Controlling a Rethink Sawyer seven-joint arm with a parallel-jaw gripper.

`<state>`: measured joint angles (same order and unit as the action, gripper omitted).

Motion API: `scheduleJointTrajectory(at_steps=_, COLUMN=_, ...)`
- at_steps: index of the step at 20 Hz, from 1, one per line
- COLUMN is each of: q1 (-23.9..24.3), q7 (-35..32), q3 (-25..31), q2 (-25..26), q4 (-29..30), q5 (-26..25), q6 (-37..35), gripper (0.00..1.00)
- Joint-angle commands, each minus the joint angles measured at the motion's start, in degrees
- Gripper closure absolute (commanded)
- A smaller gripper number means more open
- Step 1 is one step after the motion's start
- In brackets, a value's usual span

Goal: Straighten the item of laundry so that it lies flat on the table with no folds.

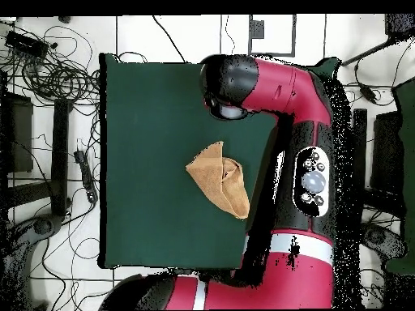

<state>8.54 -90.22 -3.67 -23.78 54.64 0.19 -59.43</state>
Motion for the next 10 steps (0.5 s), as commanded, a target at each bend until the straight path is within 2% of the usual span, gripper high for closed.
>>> scheduleJointTrajectory(at_steps=1, q1=-0.9, q7=-8.7, q3=2.5, q2=1.4, q4=1.7, q5=1.0, q6=-6.5, gripper=0.00)
scheduleJointTrajectory(at_steps=10, q1=-0.8, q7=-8.5, q3=2.7, q2=1.2, q4=2.3, q5=1.1, q6=-5.7, gripper=0.00)
